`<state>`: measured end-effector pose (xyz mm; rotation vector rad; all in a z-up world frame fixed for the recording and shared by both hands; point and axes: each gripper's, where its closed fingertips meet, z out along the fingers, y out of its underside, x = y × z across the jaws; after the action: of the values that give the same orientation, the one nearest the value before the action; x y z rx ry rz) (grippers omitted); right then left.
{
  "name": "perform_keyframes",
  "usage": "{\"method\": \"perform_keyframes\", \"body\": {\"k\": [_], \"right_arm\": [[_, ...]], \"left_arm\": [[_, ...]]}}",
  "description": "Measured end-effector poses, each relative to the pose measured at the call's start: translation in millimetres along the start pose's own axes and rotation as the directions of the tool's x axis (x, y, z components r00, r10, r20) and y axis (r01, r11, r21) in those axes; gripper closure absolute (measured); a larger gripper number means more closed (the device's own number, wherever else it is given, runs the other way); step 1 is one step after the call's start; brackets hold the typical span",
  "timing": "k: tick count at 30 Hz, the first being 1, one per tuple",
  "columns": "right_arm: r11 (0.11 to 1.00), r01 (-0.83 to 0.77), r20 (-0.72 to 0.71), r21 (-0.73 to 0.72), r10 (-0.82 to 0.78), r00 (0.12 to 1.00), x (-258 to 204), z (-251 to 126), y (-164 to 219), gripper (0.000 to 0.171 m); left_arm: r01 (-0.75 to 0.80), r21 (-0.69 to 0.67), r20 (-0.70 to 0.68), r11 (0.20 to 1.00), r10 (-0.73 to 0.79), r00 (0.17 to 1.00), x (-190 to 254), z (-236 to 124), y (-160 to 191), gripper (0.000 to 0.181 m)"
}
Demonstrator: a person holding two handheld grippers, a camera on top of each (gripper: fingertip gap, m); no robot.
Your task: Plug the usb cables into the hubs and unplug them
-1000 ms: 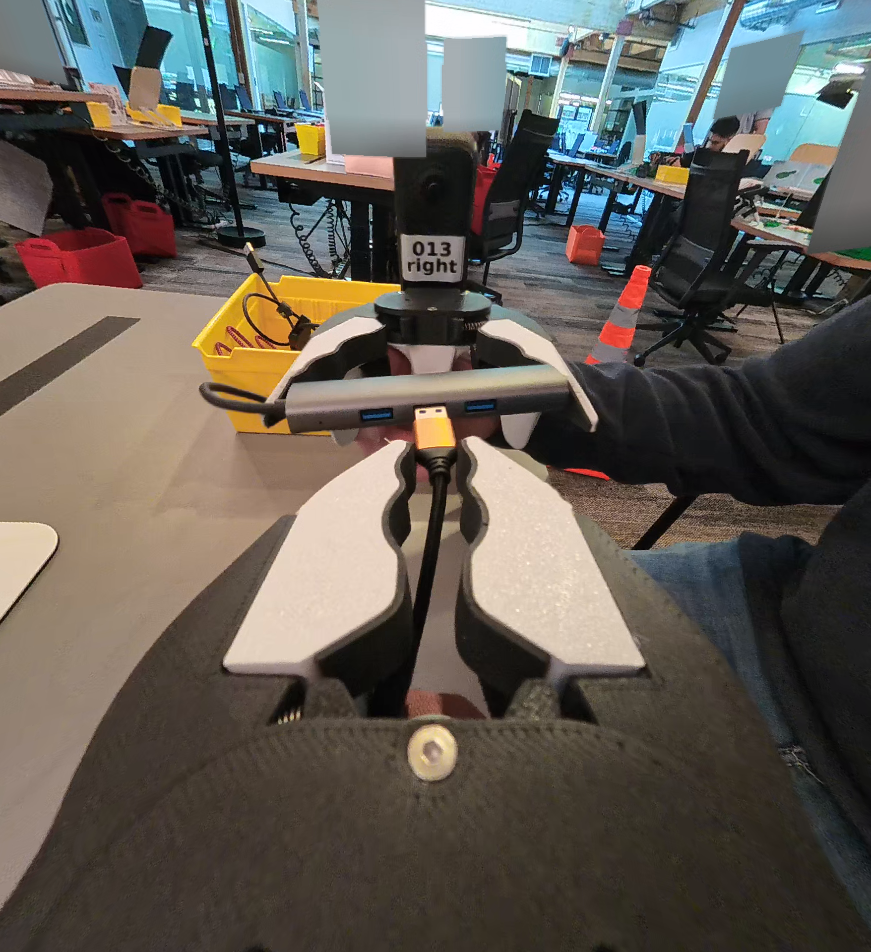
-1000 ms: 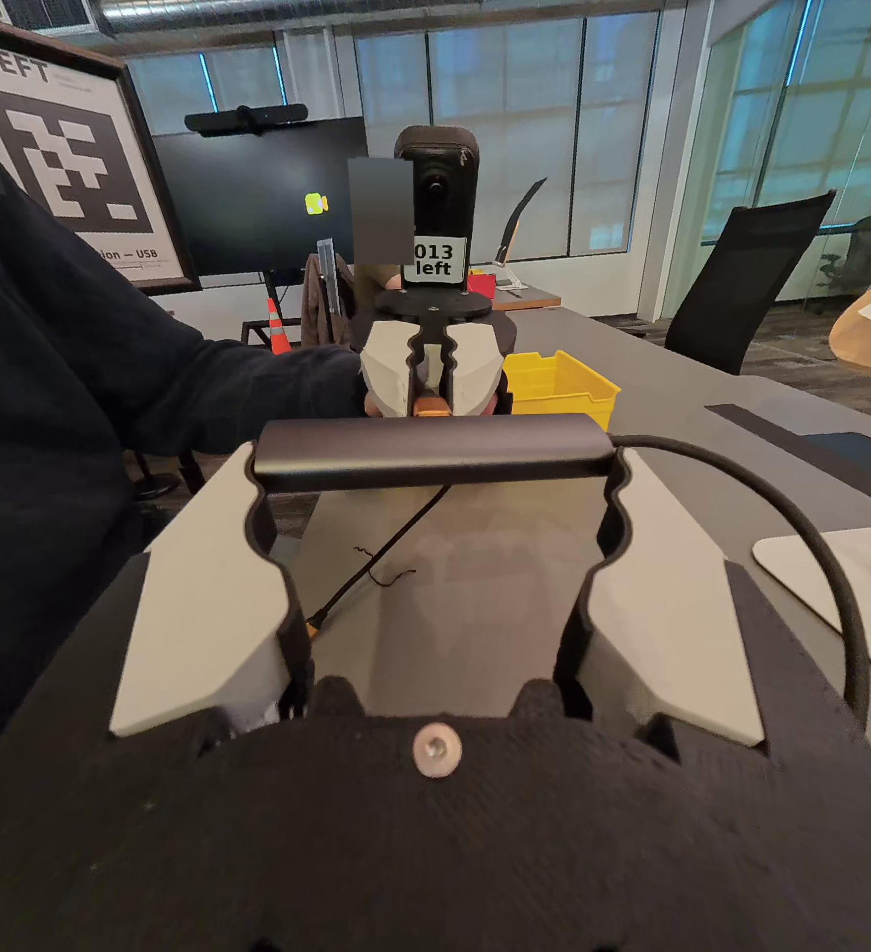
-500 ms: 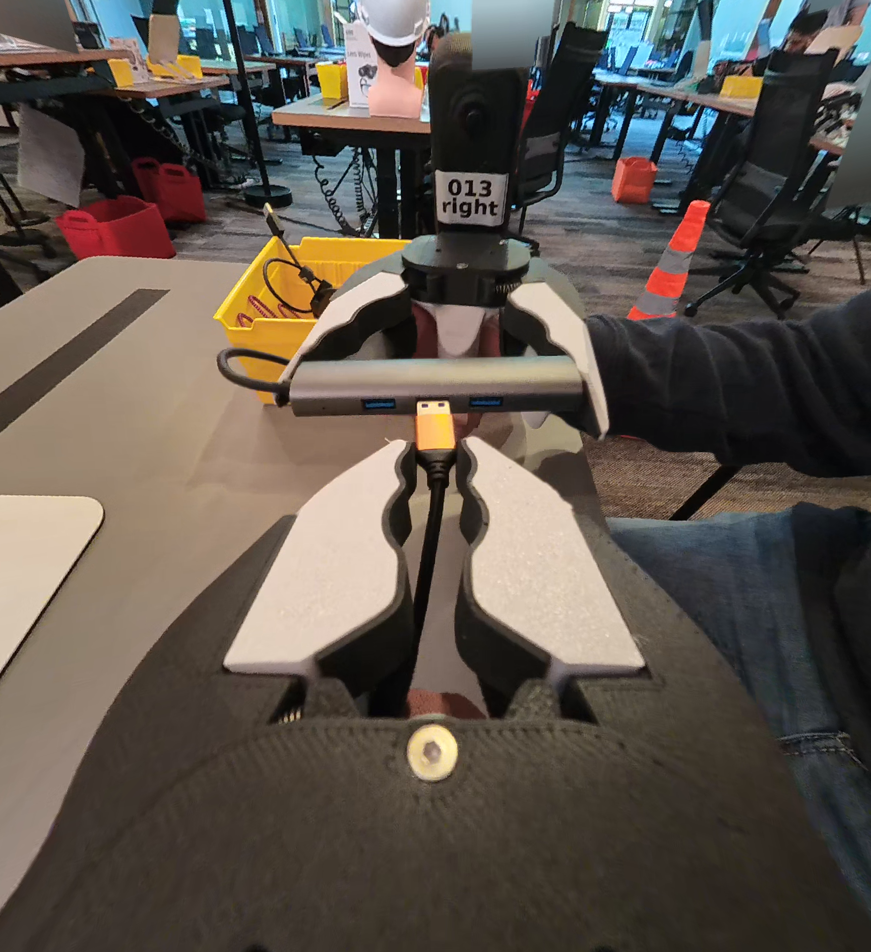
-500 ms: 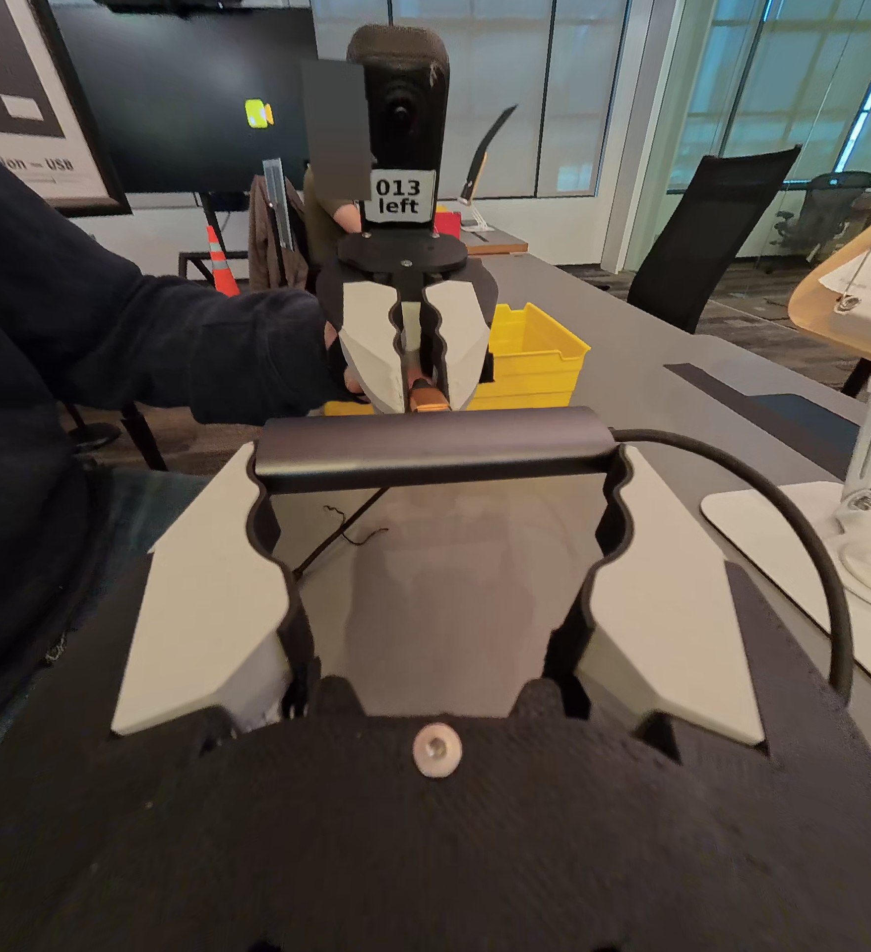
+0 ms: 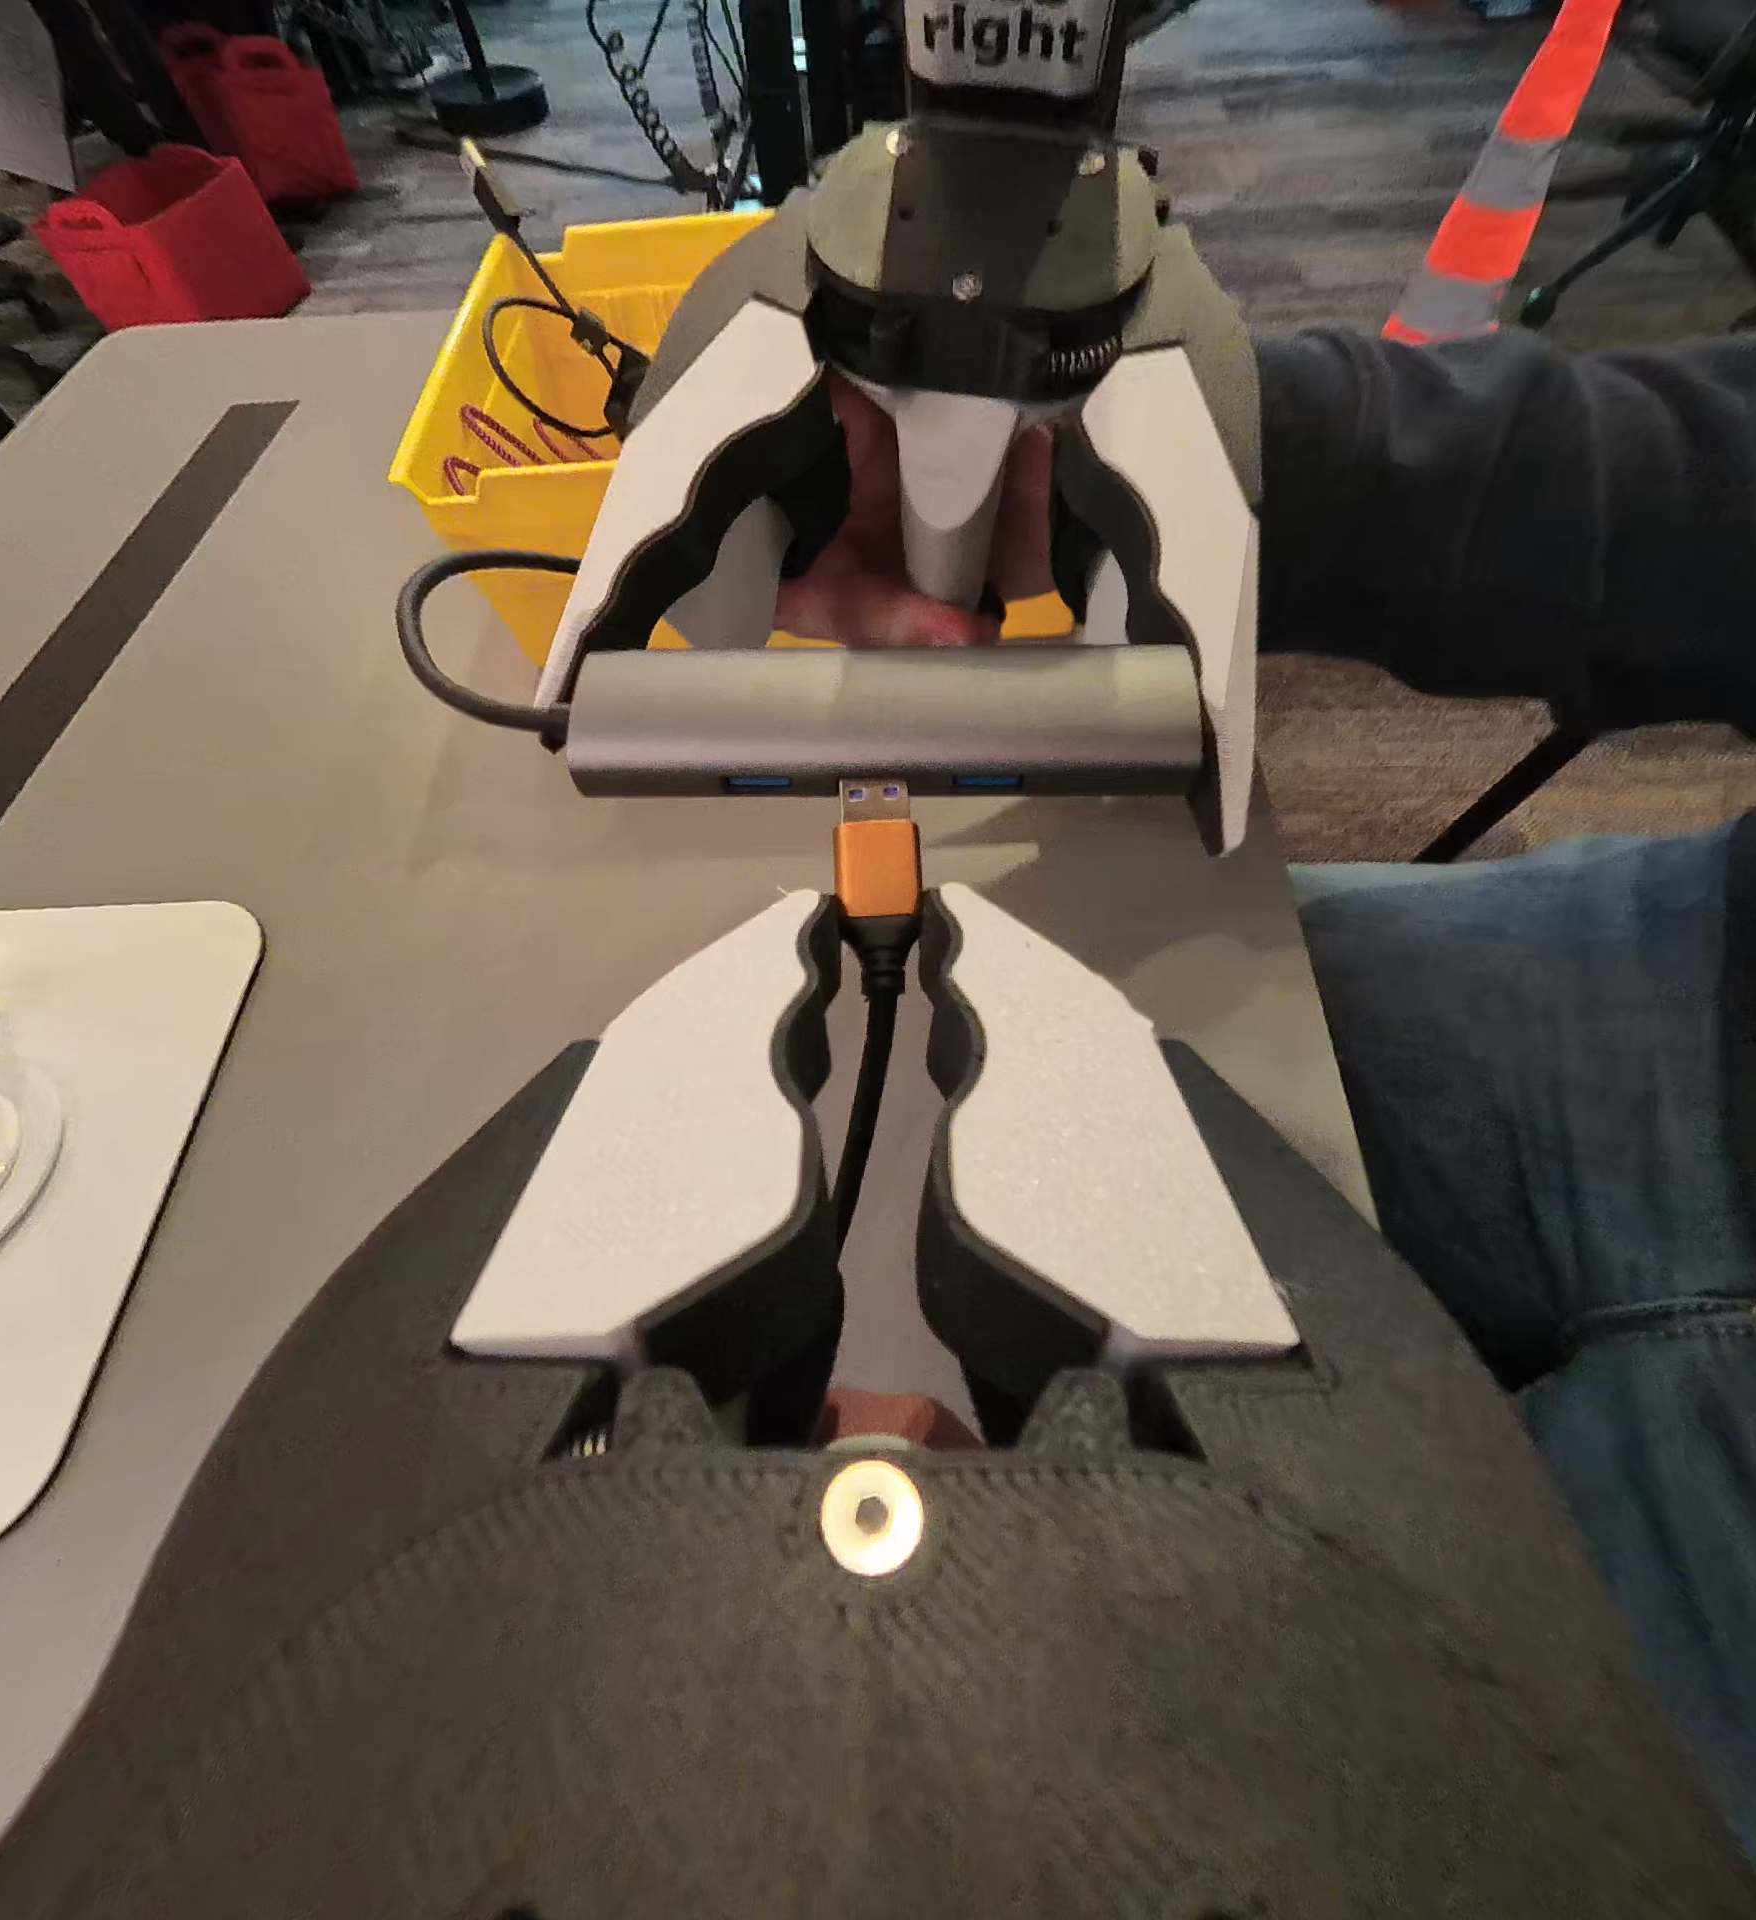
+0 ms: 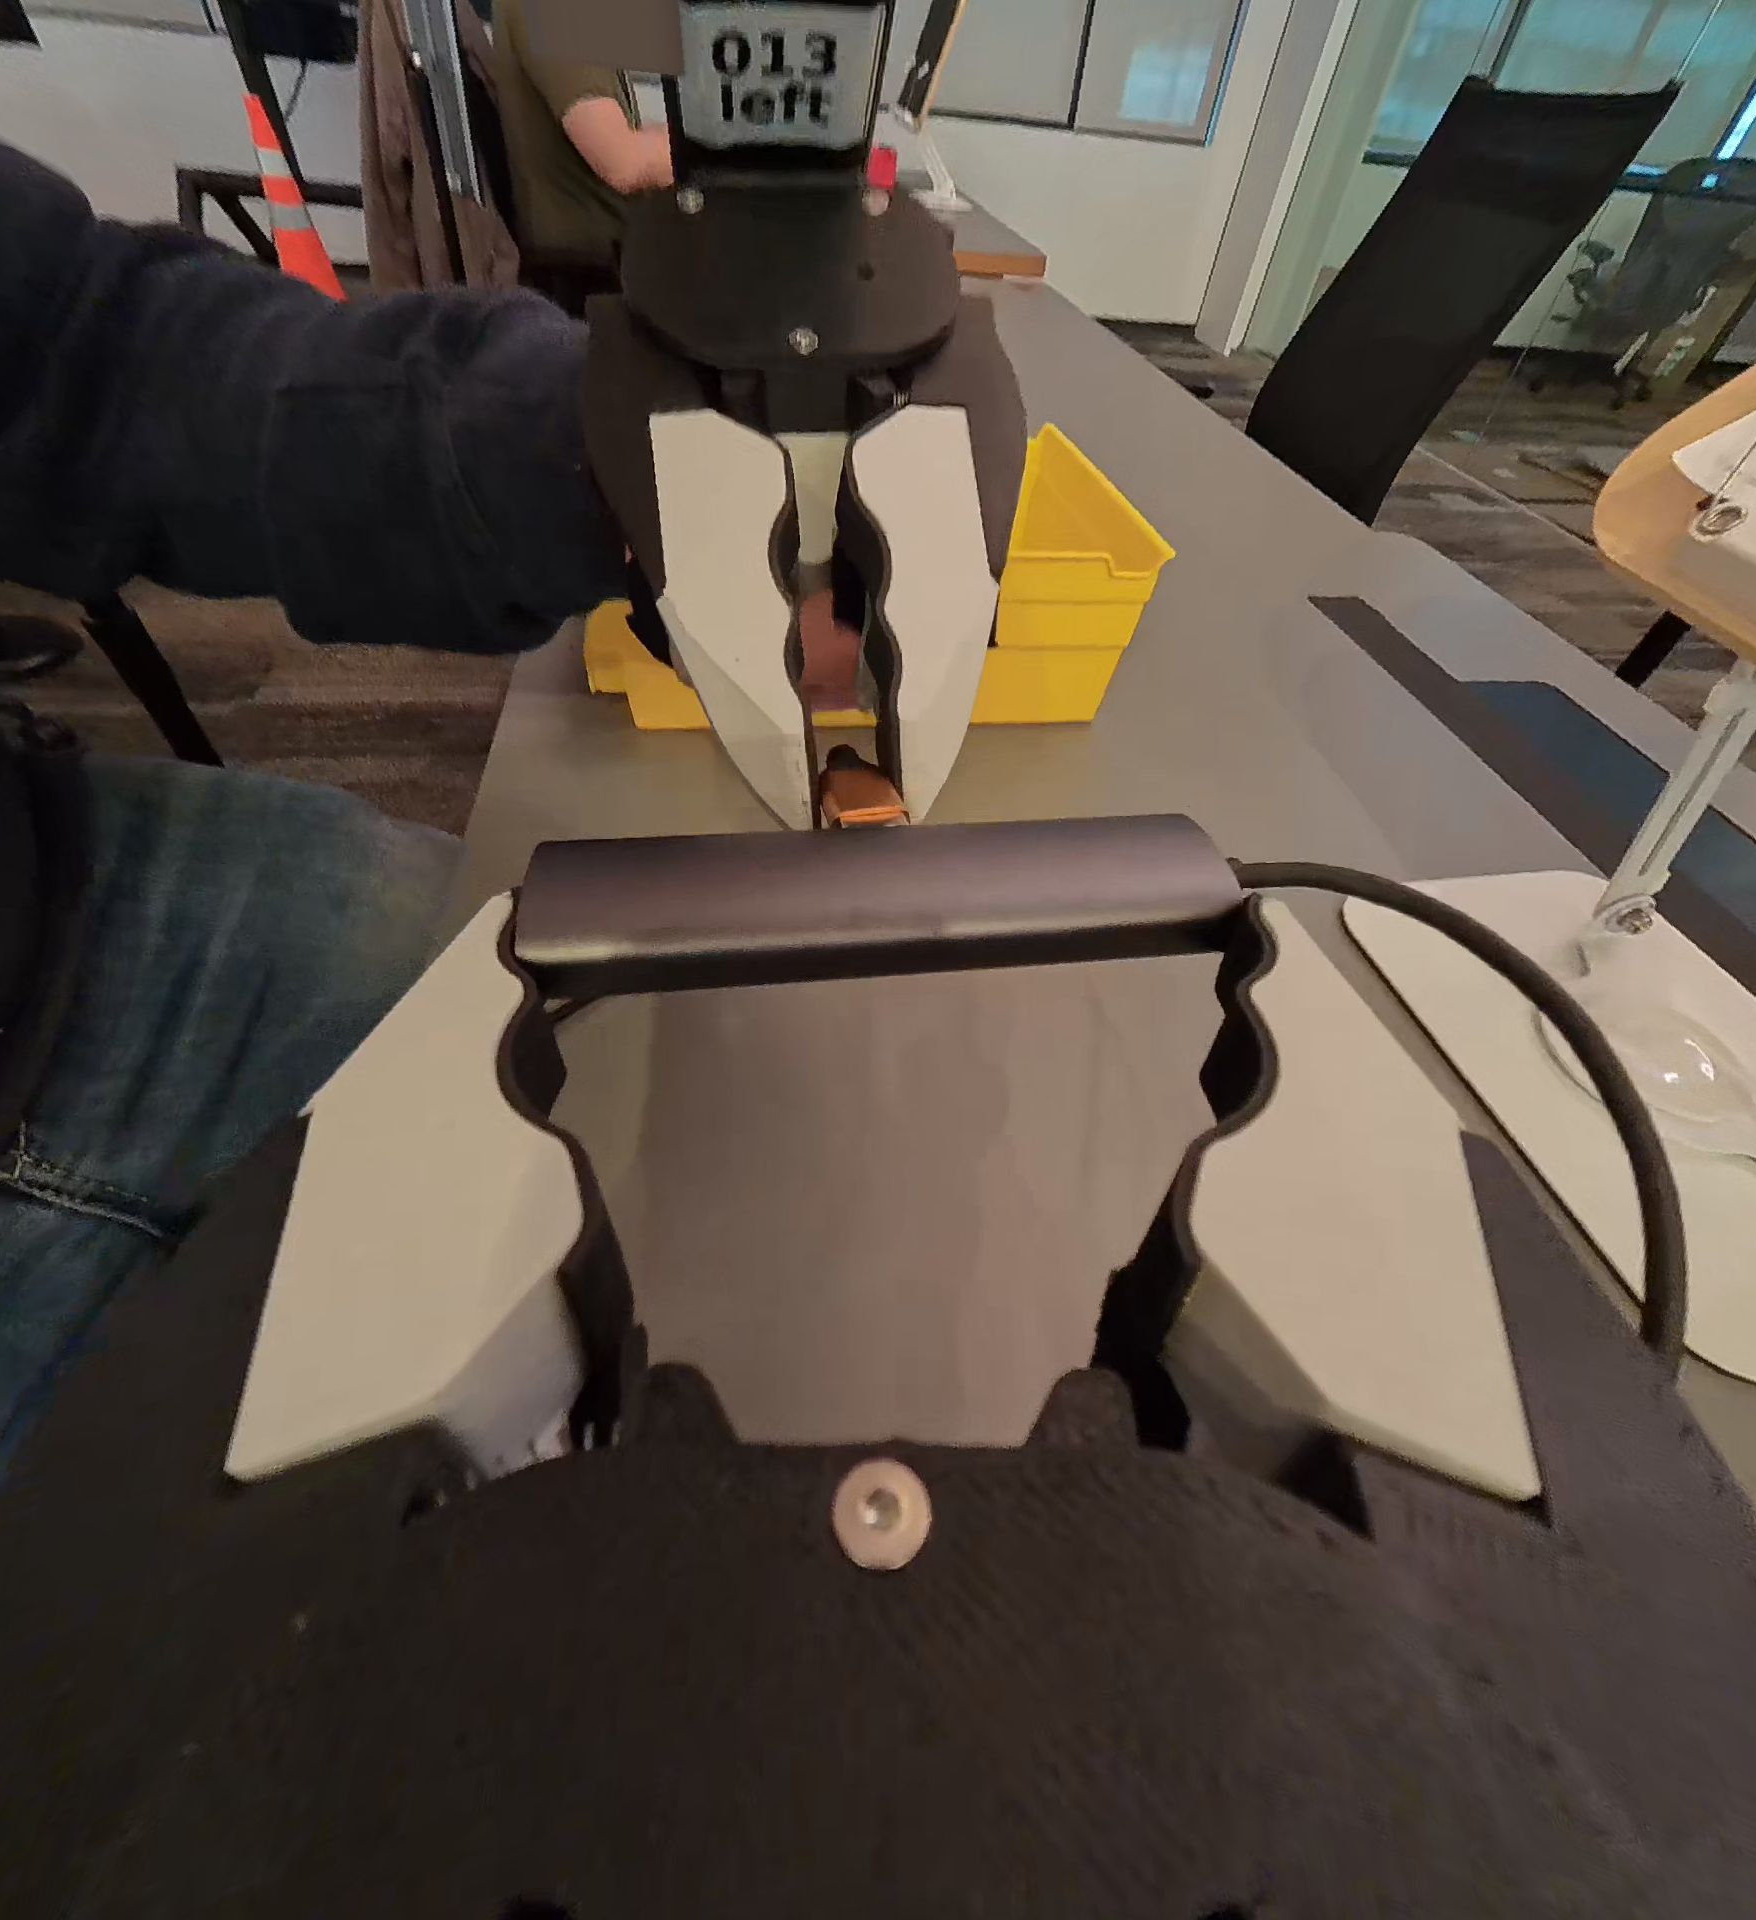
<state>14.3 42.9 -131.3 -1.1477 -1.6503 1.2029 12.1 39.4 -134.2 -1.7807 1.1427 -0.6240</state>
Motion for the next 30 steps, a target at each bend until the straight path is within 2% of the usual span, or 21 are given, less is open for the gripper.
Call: {"method": "perform_keyframes", "body": {"k": [9,14,19,21,26,30], "right_arm": [[0.997,0.025,0.013,-0.069,-0.024,1.0,-3,1,11,0.045],[0.998,0.027,0.029,-0.061,-0.025,0.999,-5,2,11,0.045],[1.0,-0.004,0.053,-0.005,0.004,0.999,-8,3,6,0.045],[1.0,0.002,0.043,-0.014,-0.002,0.999,-7,5,7,0.045],[0.997,-0.039,0.031,0.071,0.037,0.999,-2,2,-1,0.045],[0.986,-0.079,0.022,0.15,0.076,0.997,3,1,-5,0.044]], "left_arm": [[-0.07,-0.117,-0.044,0.991,0.065,0.997,3,1,5,0.168],[-0.057,-0.118,-0.076,0.991,0.048,0.996,4,2,7,0.168],[-0.01,-0.049,-0.107,0.999,0.005,0.994,8,5,2,0.168],[-0.036,-0.09,-0.081,0.995,0.029,0.996,5,7,9,0.168],[0.021,0.033,-0.054,0.999,-0.019,0.998,1,3,-5,0.167],[0.104,0.184,-0.038,0.977,-0.099,0.994,-4,0,-20,0.167]]}}
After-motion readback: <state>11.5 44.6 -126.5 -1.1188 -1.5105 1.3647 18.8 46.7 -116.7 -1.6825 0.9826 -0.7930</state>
